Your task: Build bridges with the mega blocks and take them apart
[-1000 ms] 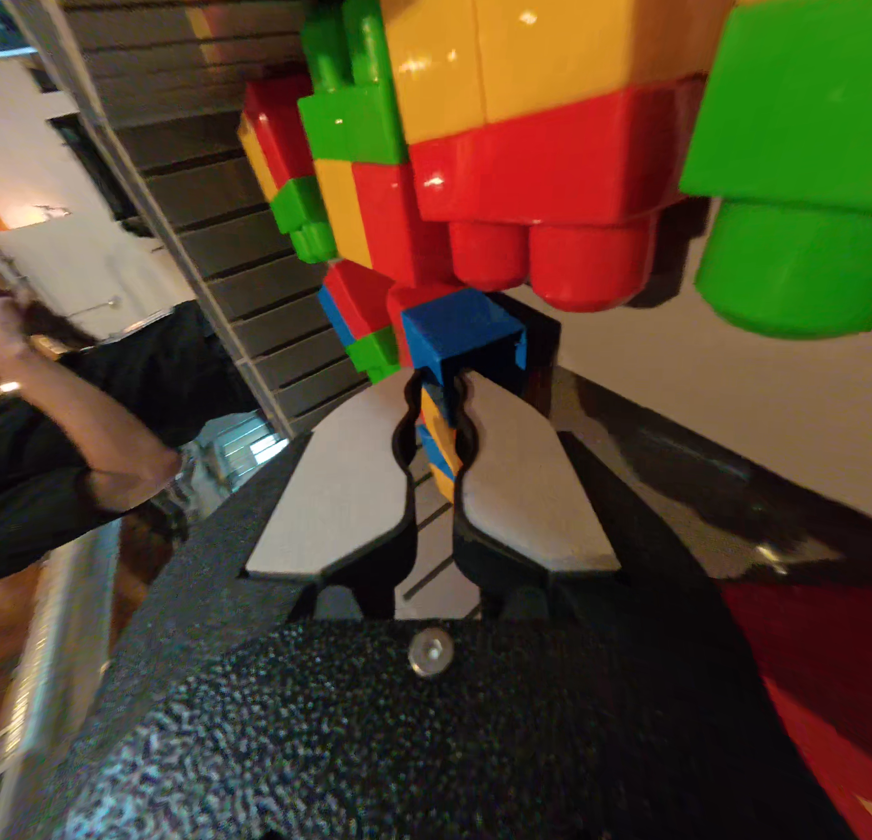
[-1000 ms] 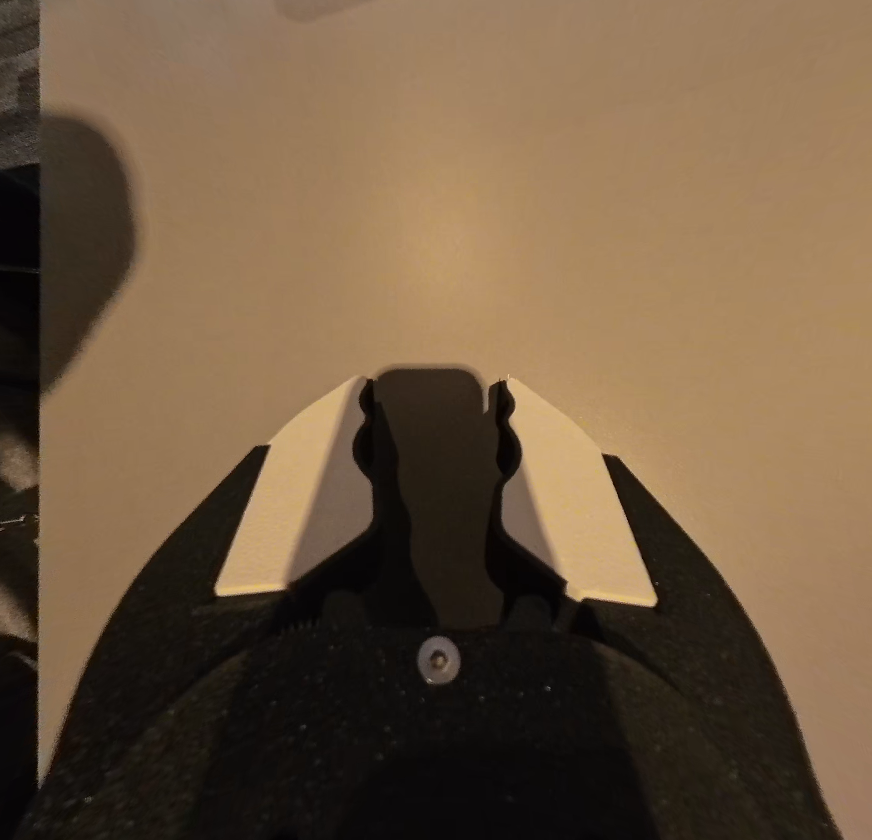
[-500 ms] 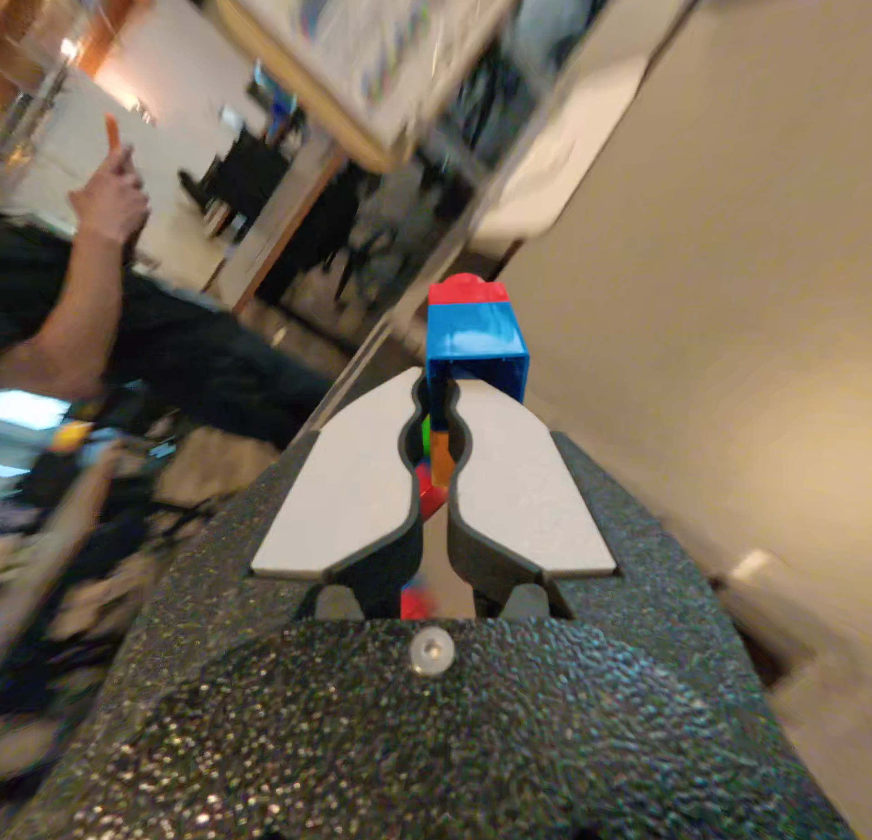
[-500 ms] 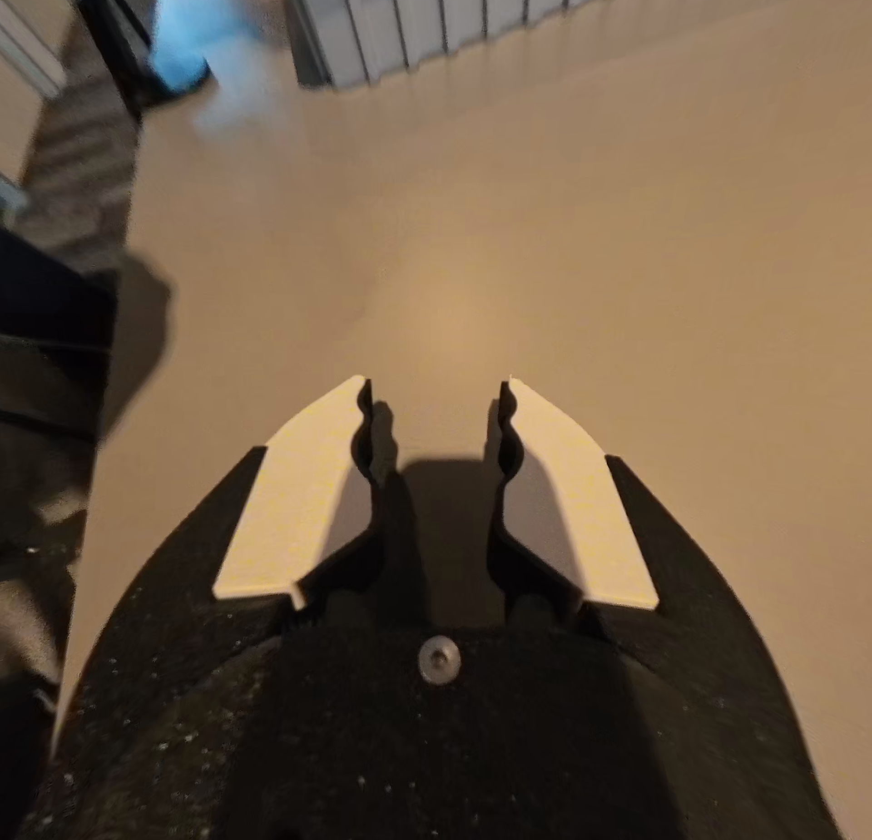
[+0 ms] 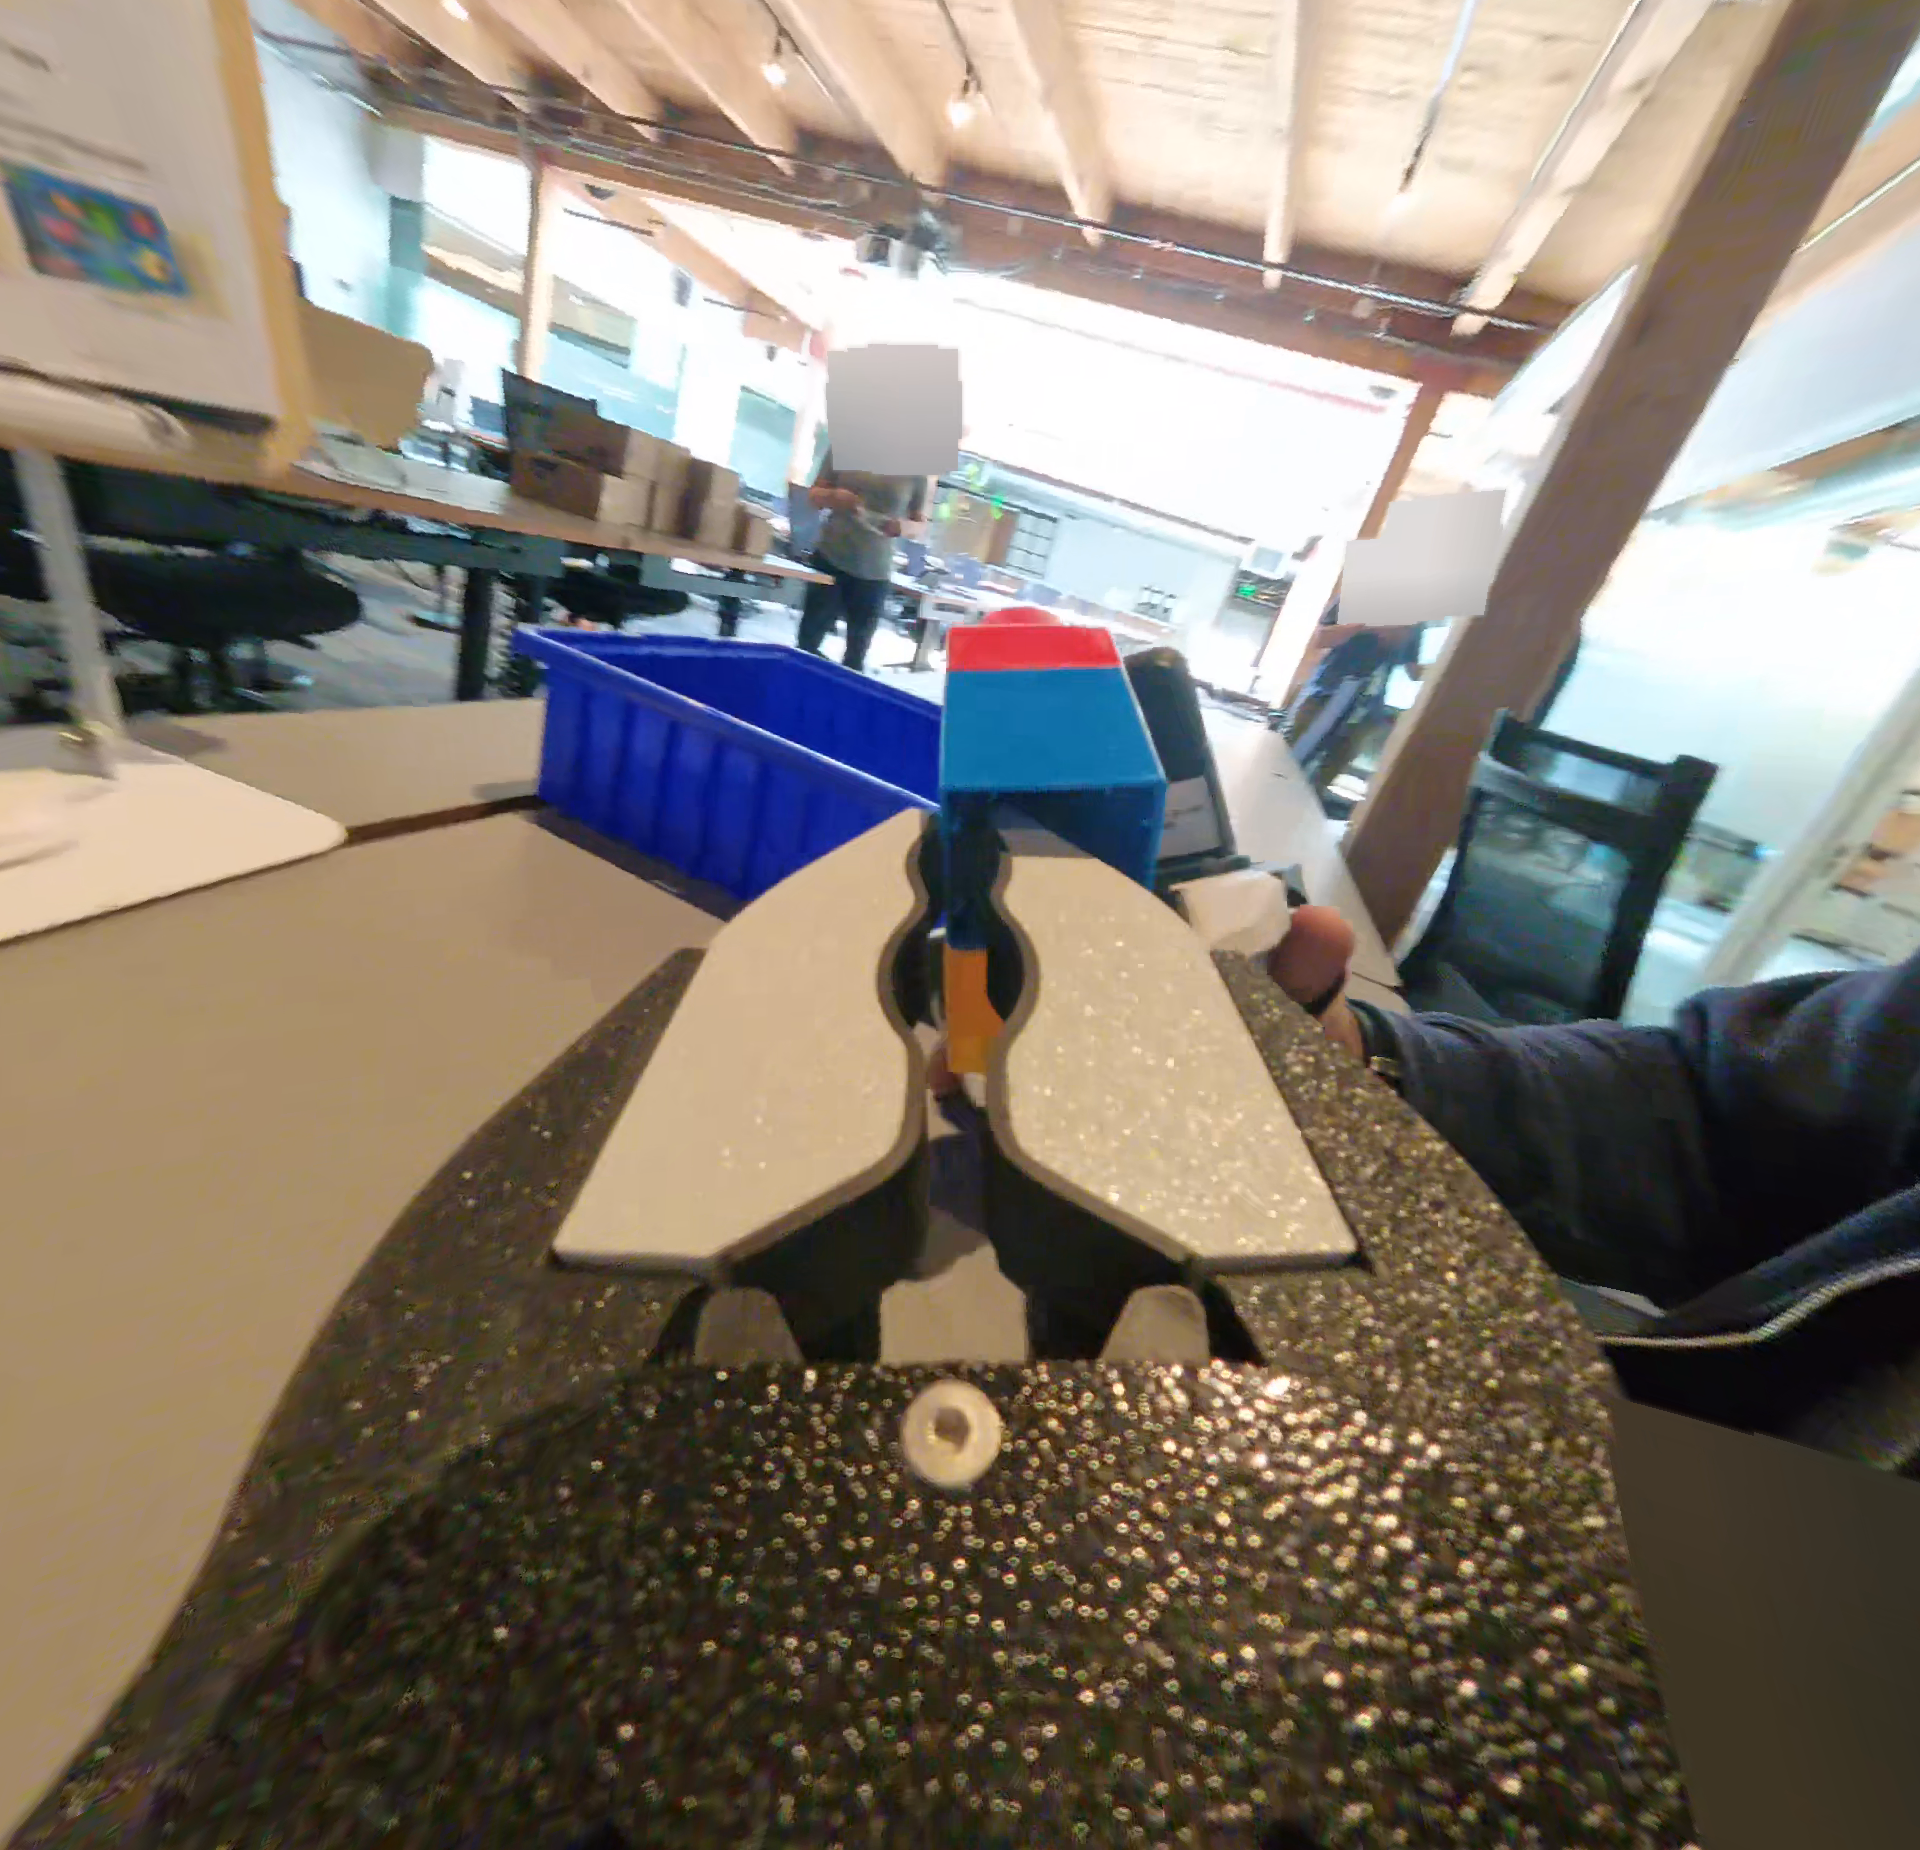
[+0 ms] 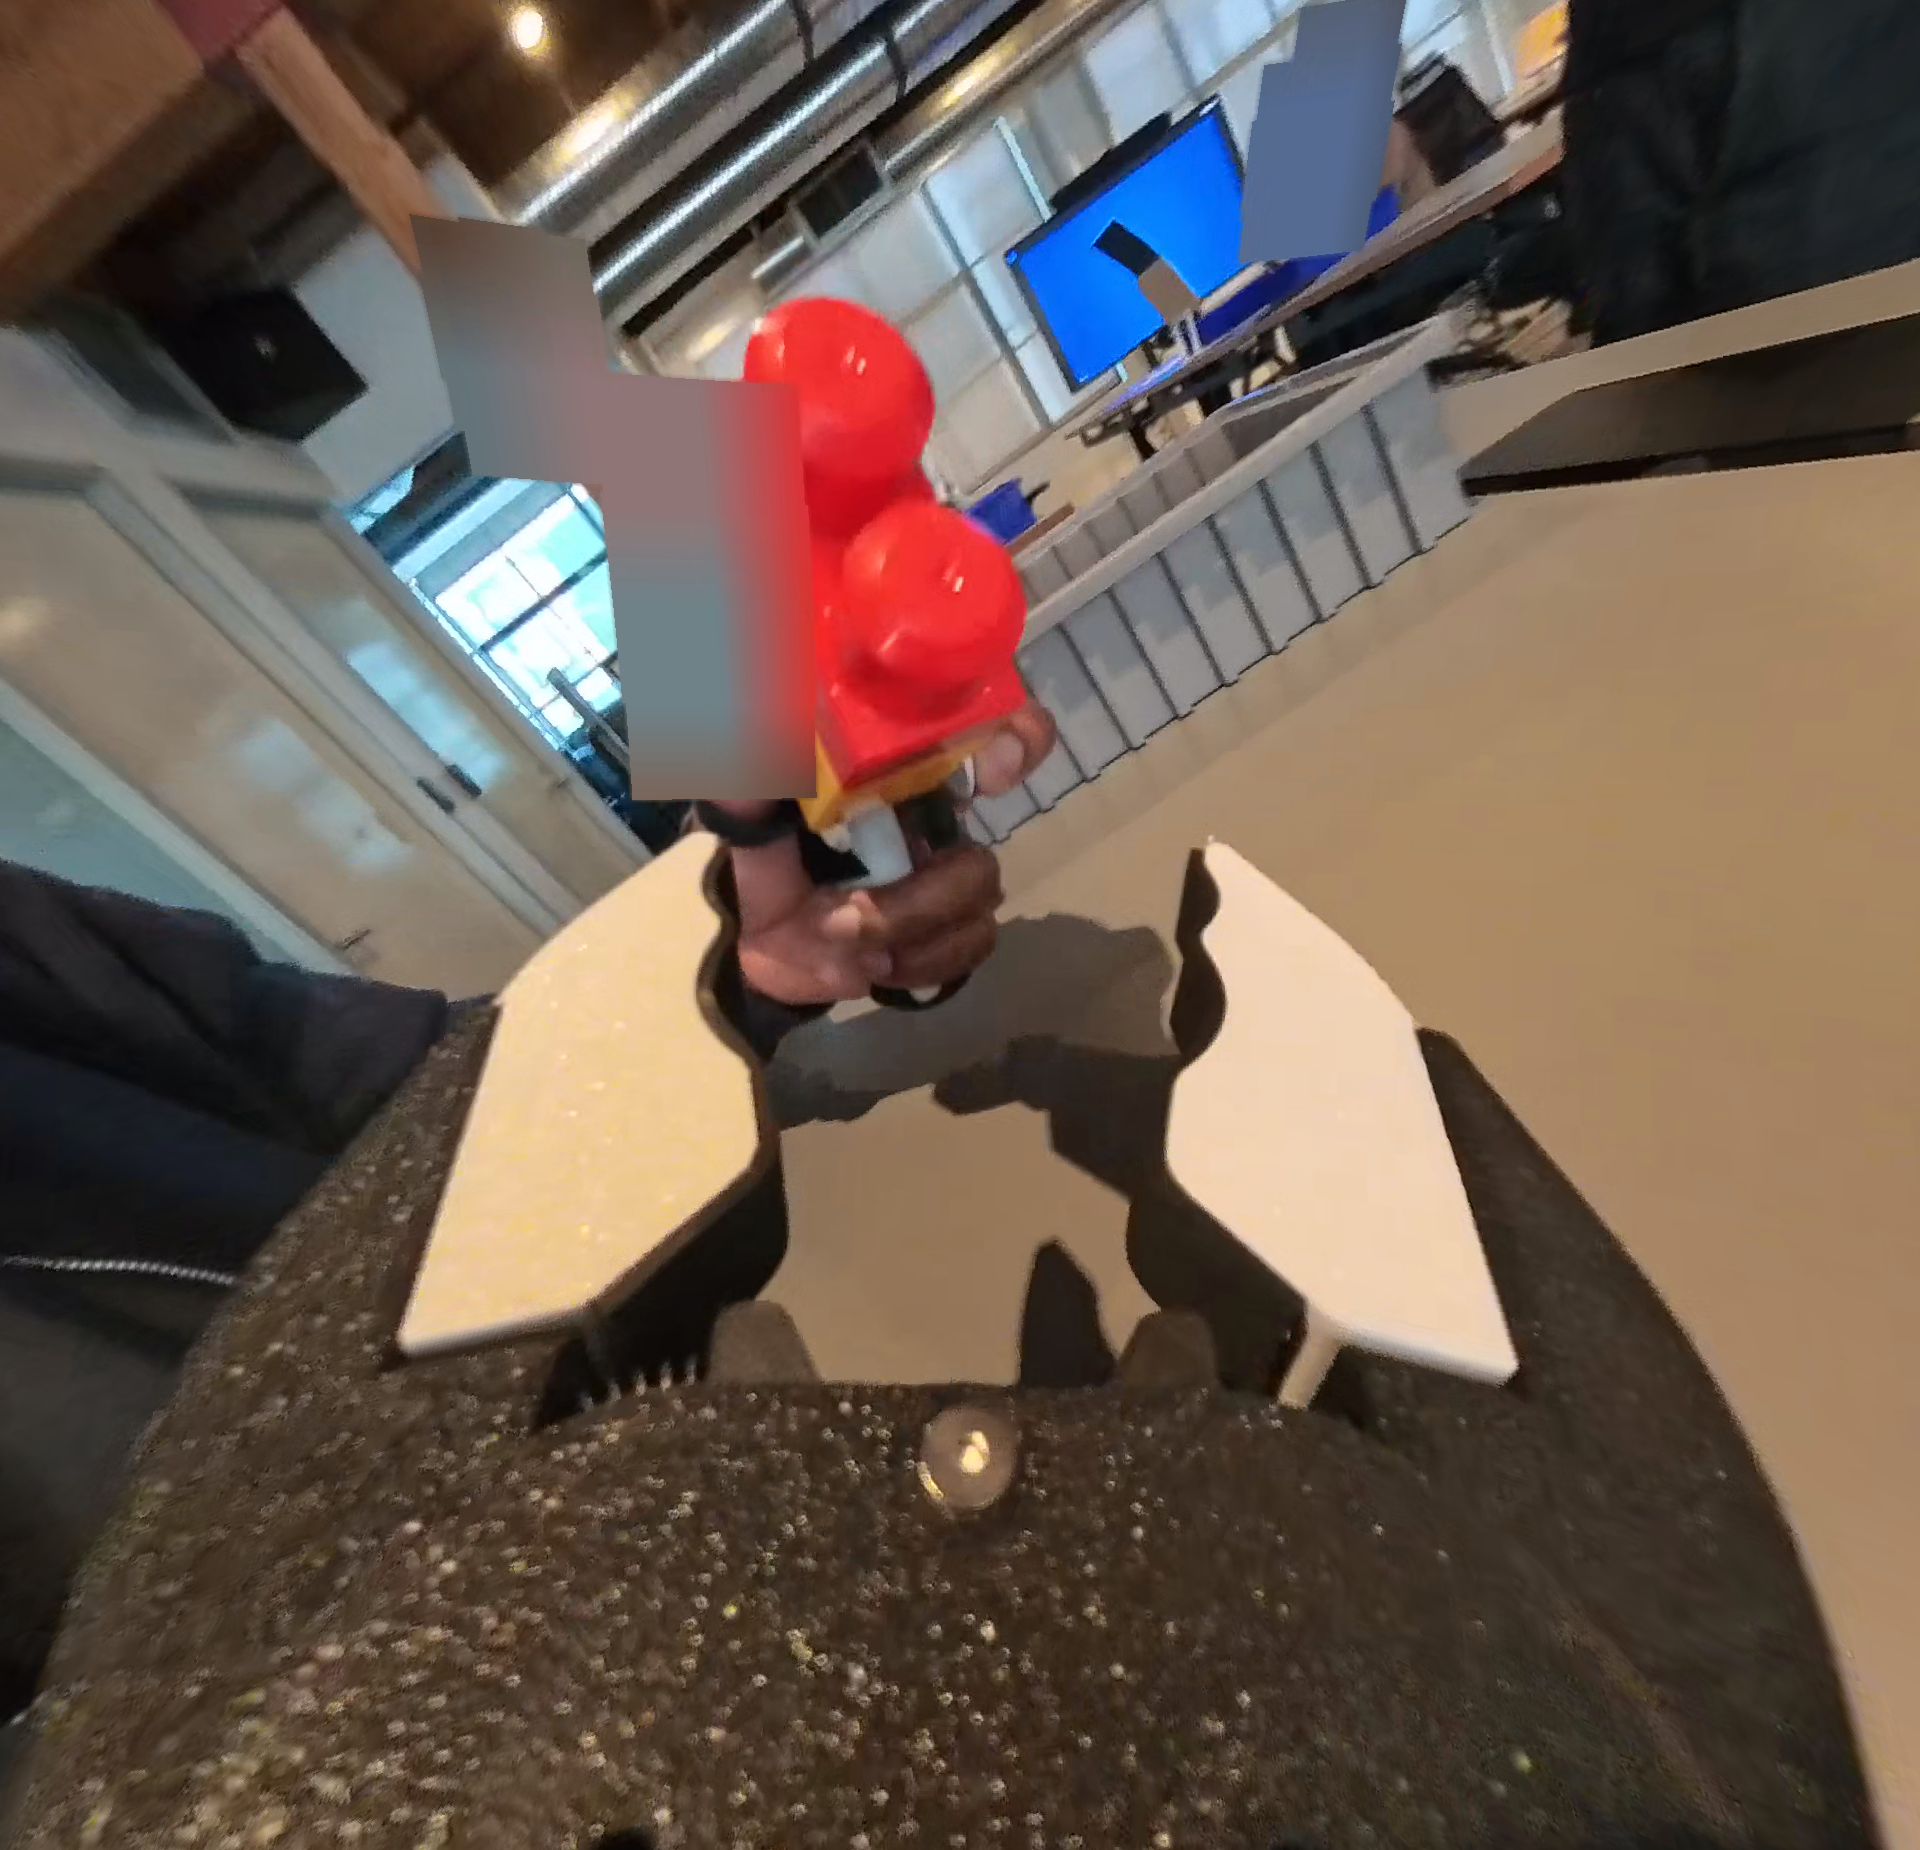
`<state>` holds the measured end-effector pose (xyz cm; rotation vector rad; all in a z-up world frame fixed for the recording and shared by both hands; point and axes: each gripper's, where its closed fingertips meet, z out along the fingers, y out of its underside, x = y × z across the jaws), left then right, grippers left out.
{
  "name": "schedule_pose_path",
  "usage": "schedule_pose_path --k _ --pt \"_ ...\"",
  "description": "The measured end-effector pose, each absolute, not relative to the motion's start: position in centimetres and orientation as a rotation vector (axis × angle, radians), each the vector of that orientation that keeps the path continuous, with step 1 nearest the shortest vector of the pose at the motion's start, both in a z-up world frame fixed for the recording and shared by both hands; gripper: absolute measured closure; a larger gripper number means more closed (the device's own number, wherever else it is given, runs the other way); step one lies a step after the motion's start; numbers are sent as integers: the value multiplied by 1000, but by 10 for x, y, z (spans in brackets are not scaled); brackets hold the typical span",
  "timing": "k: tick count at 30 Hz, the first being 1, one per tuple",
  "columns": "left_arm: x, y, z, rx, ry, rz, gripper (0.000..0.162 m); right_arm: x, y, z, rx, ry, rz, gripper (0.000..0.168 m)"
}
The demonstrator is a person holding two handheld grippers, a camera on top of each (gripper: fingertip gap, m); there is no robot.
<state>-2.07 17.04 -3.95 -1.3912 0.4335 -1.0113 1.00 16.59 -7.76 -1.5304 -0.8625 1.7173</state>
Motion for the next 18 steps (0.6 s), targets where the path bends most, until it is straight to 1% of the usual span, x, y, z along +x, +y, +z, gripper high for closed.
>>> schedule_pose_path --k 7,11,12,16,18 --pt "-15 170 -67 -1404 439 -1139 158 2 166 -79 -1521 -905 1714 93" --pt "-19 169 -73 -1405 432 -1162 158 -4 161 -79 -1503 -925 1736 110" --pt "-20 168 -74 -1403 431 -1170 158 -5 161 -80 -1506 -925 1731 111" --pt "-20 164 -74 -1384 430 -1234 158 -7 159 -81 -1506 -930 1744 126" --pt "-21 163 -75 -1384 428 -1248 158 -7 158 -82 -1507 -939 1743 127"
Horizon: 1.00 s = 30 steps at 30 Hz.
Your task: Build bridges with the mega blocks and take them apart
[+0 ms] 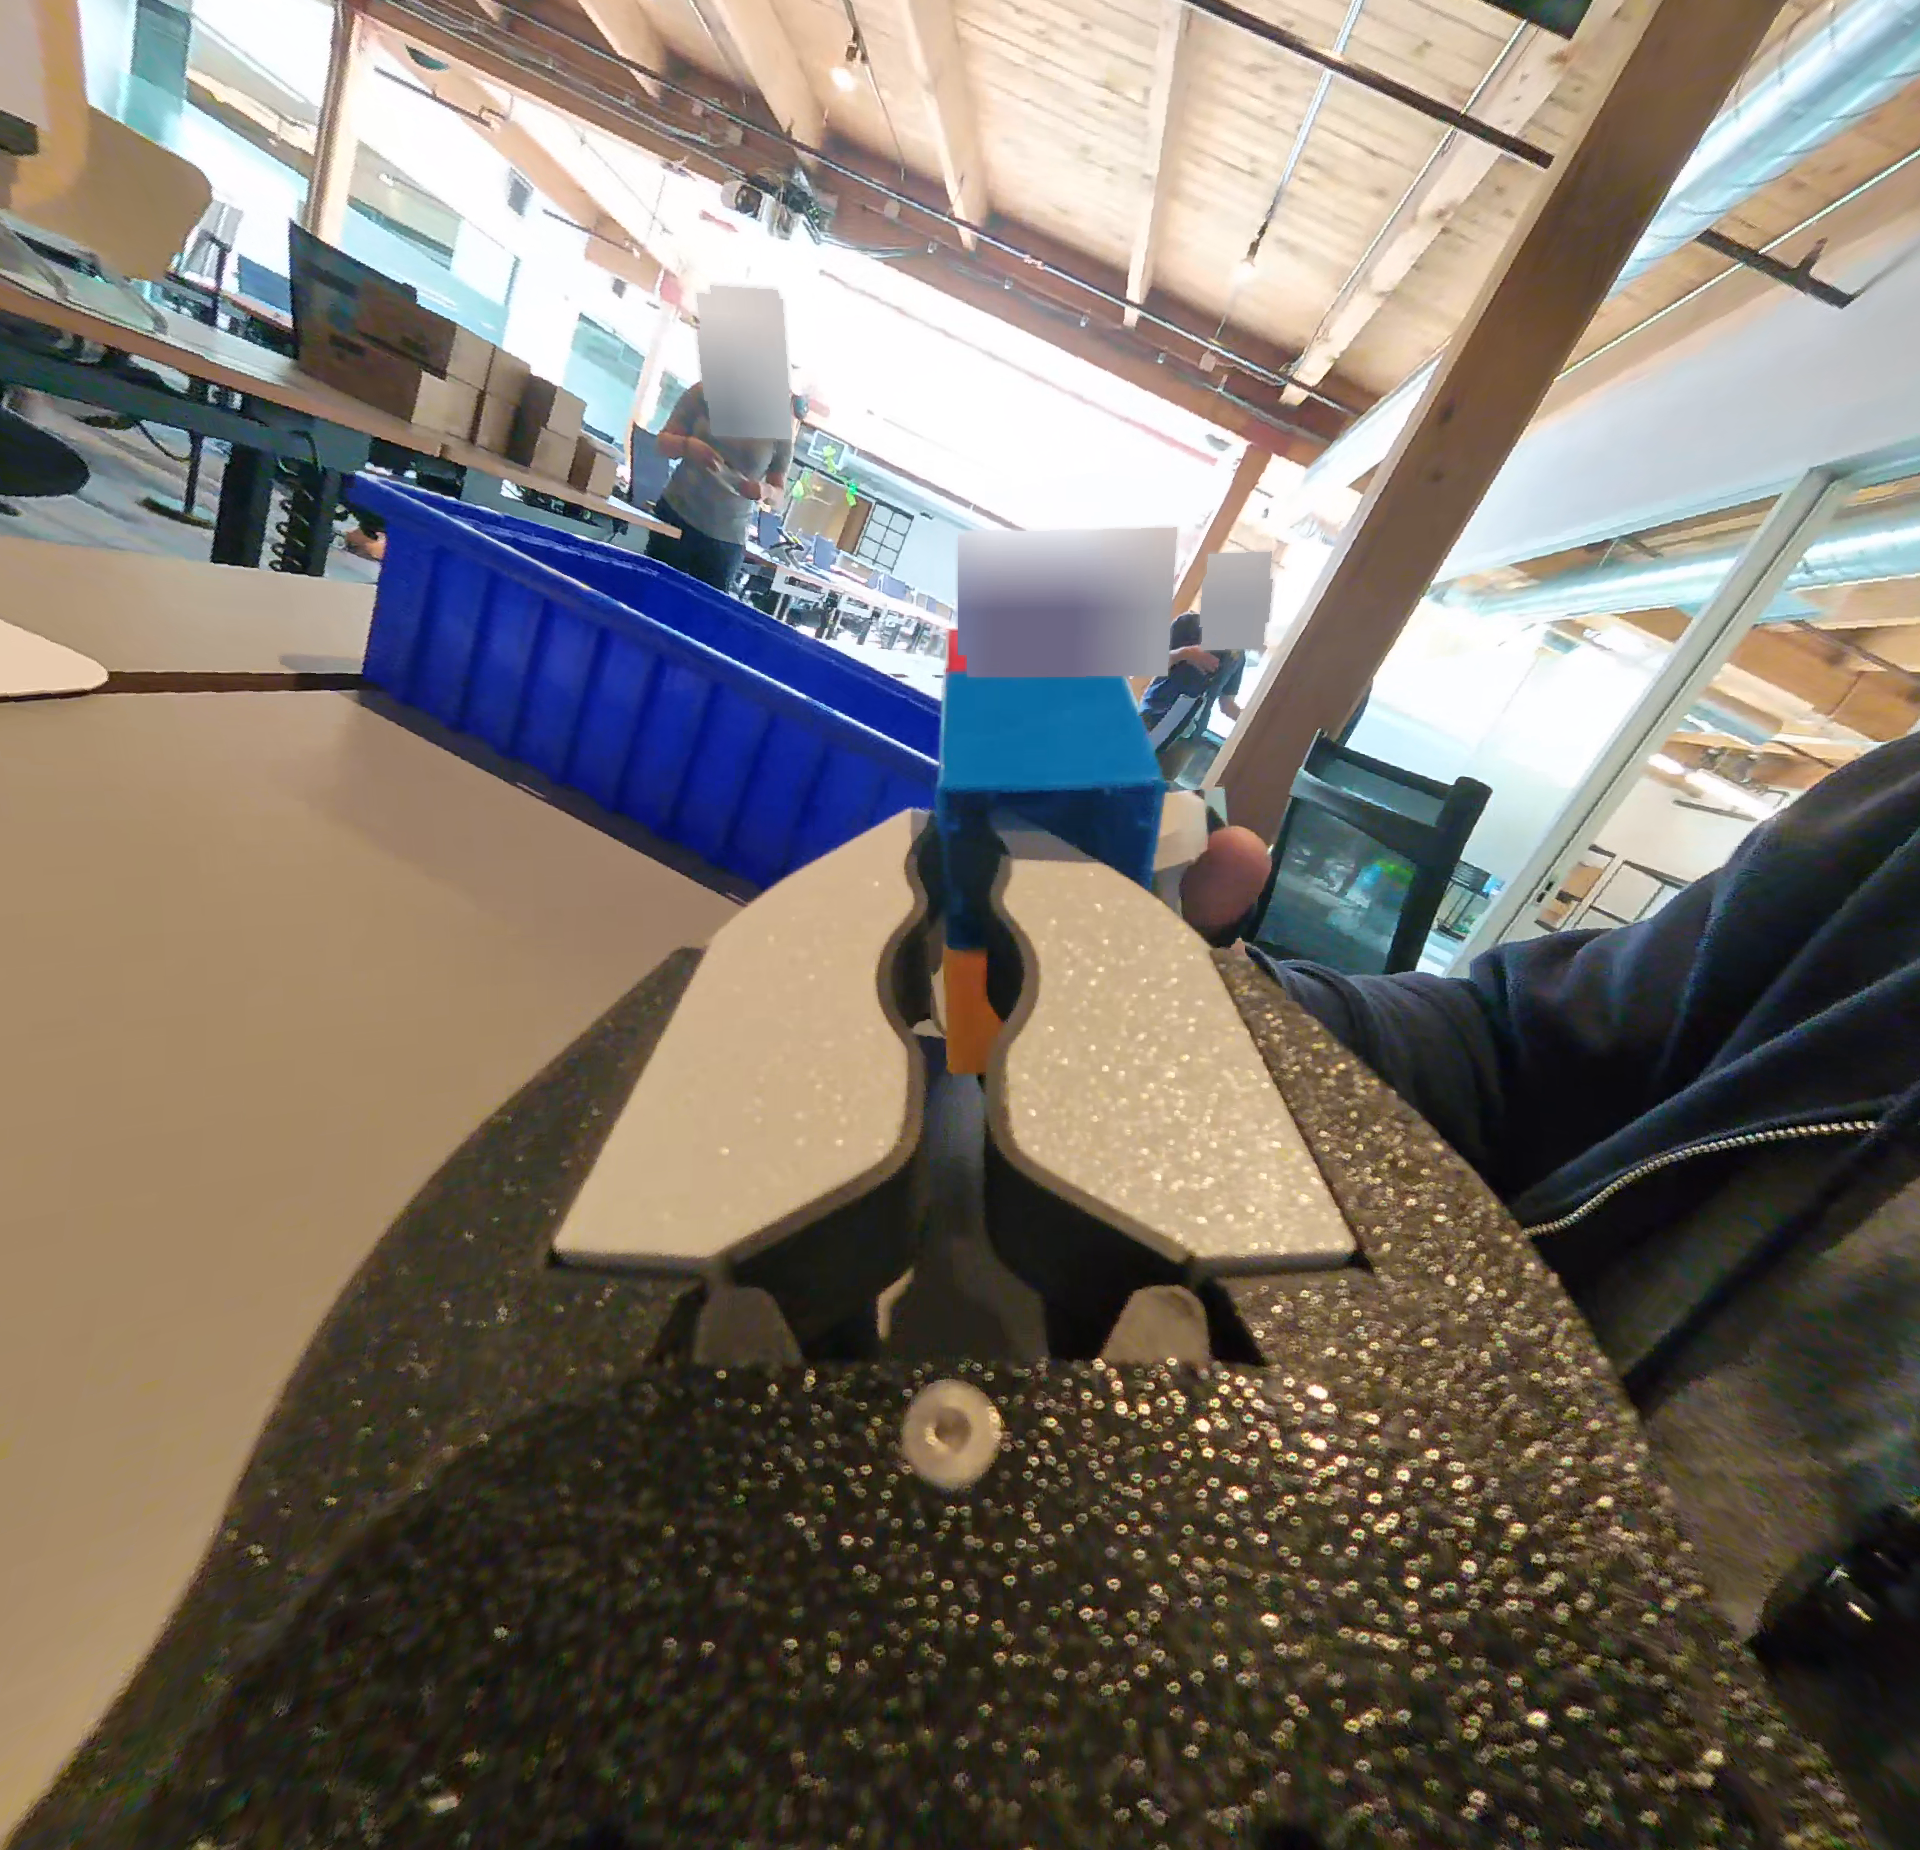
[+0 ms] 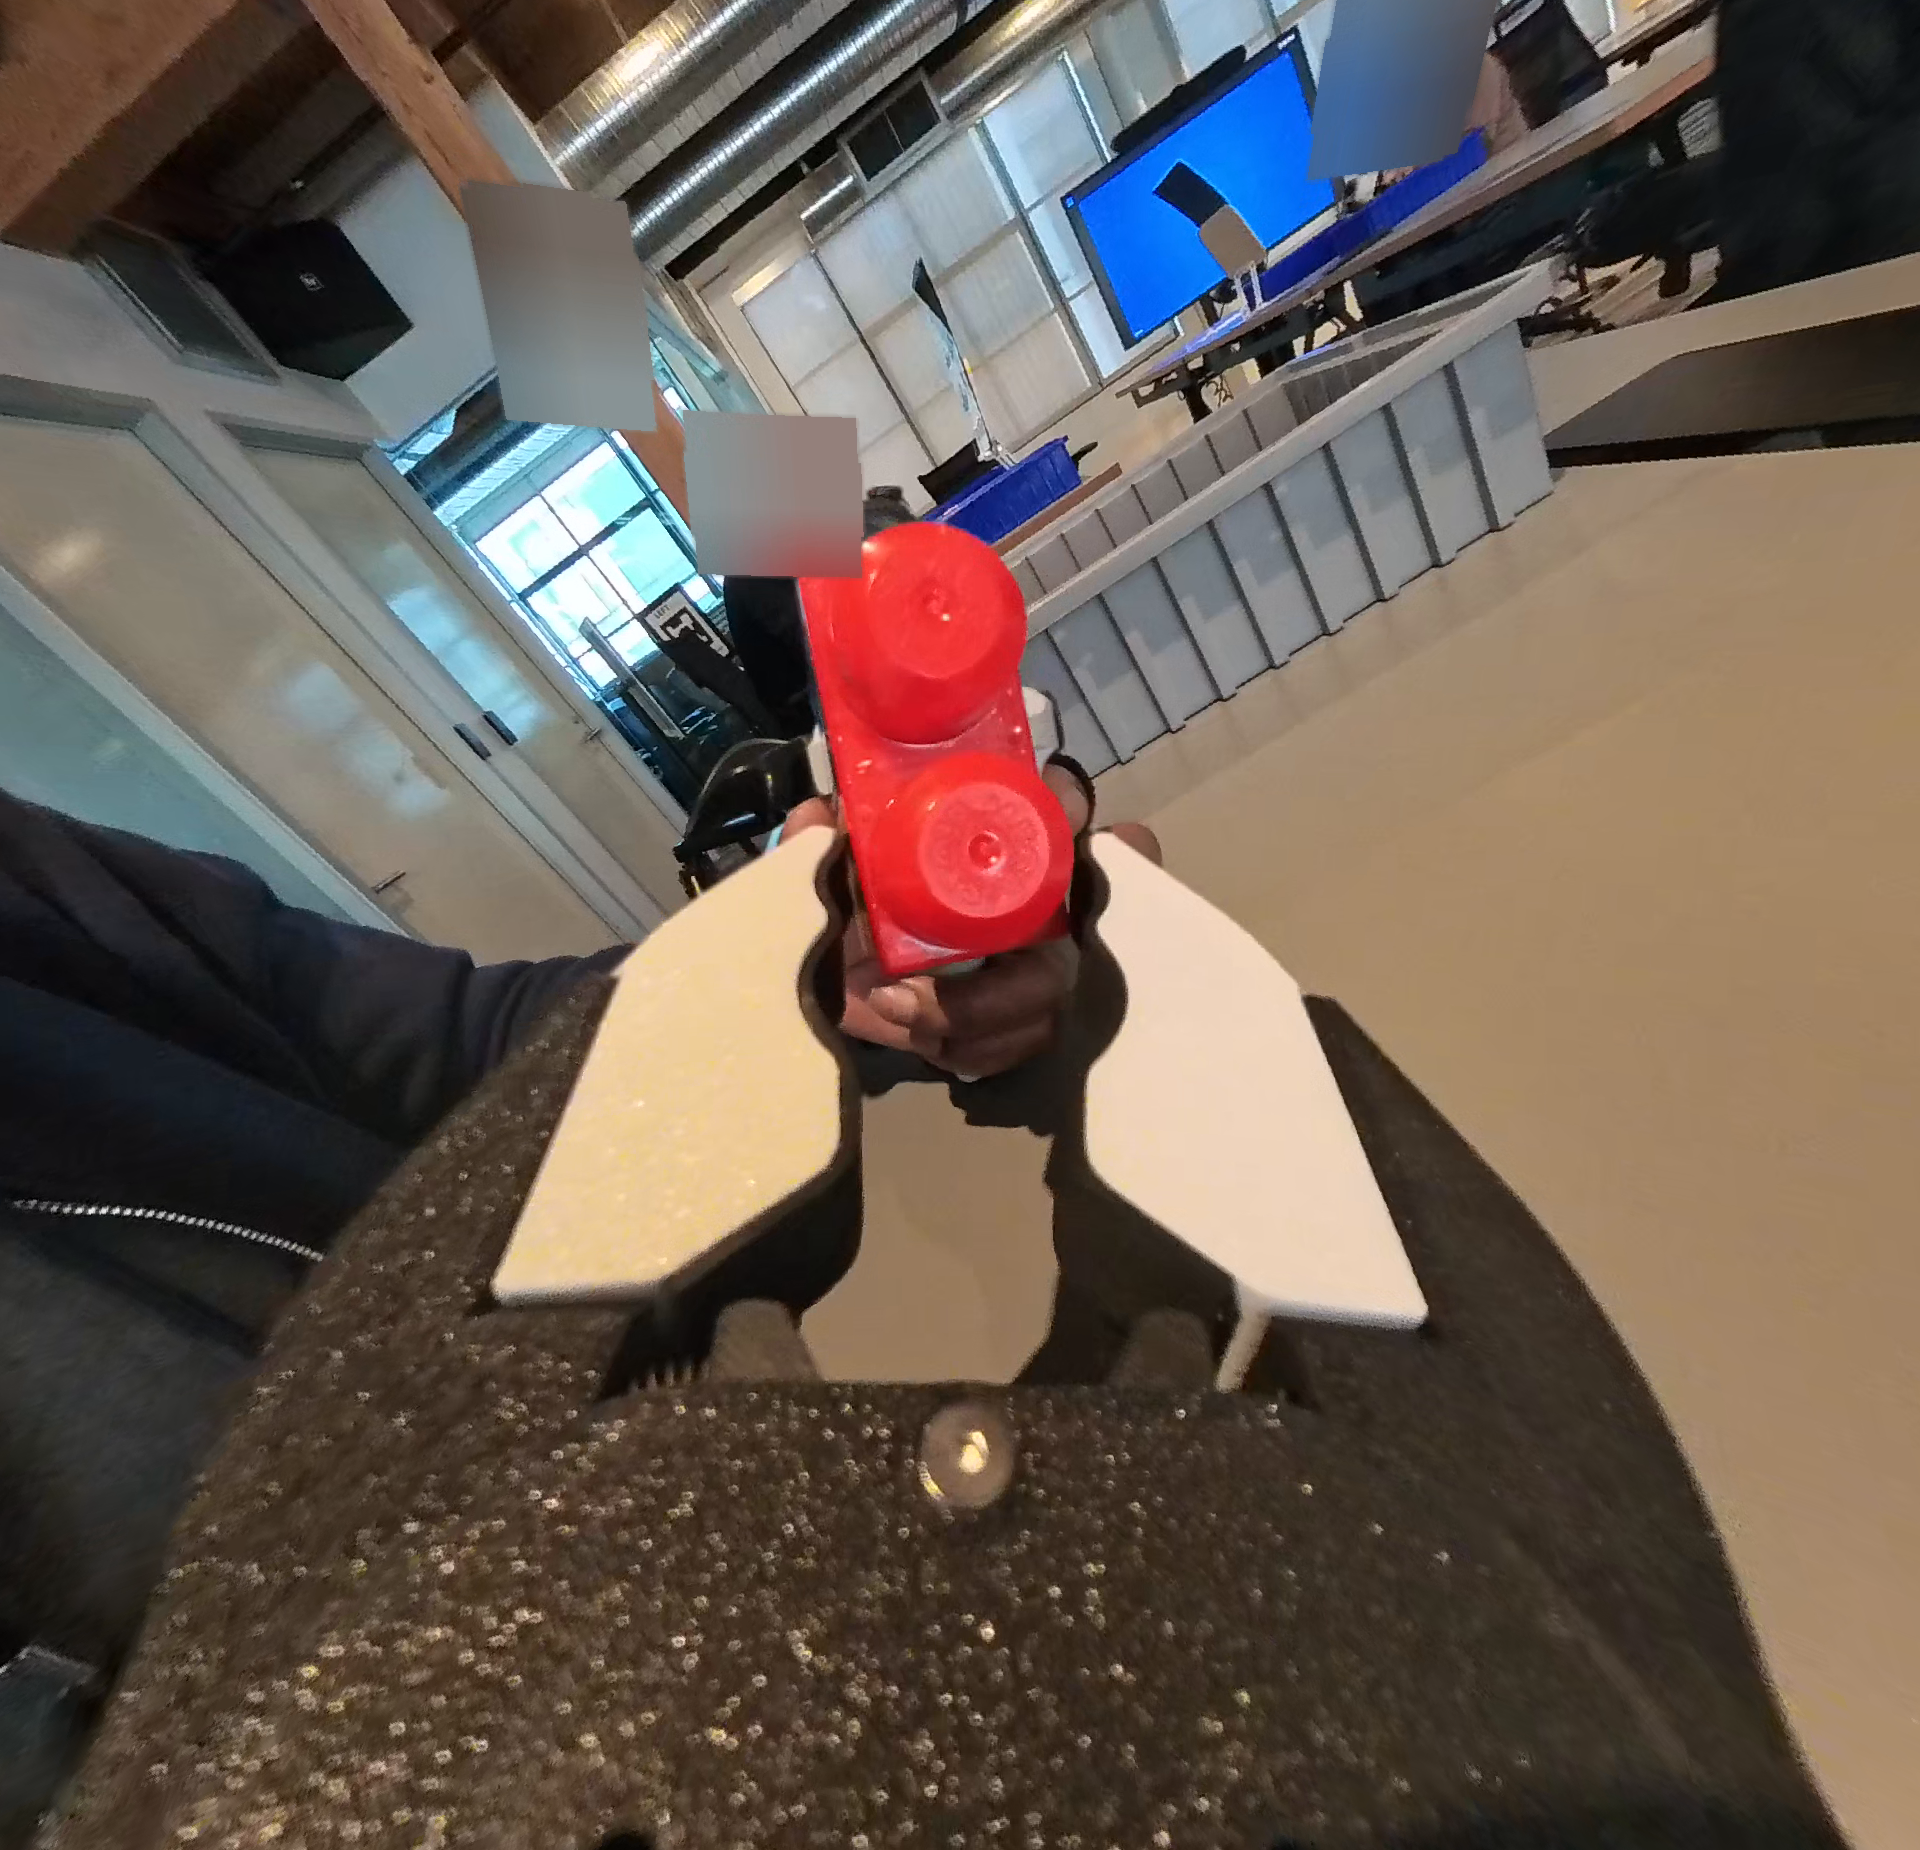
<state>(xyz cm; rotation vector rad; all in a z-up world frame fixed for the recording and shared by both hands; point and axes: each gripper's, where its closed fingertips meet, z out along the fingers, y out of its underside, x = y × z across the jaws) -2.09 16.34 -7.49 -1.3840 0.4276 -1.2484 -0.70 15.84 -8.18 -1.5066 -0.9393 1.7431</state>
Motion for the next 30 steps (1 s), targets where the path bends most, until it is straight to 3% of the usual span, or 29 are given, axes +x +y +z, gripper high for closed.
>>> schedule_pose_path --k 4,8,15,19,27,30 --pt "-22 162 -77 -1393 440 -1251 156 -7 155 -83 -1507 -986 1712 129" --pt "-39 166 -91 -1495 531 -1077 131 -3 155 -80 -1536 -1080 1570 130" --pt "-59 151 -107 -1581 733 -952 122 9 163 -108 -1709 -1485 1051 131" --pt "-34 141 -132 -1667 952 -910 109 -1 151 -125 -1632 -1672 954 131" --pt "-30 147 -152 -1731 1085 -749 115 -6 161 -148 -1599 -1711 918 131" --pt "-29 151 -161 -1754 1140 -671 109 -7 156 -144 -1549 -1730 958 131"
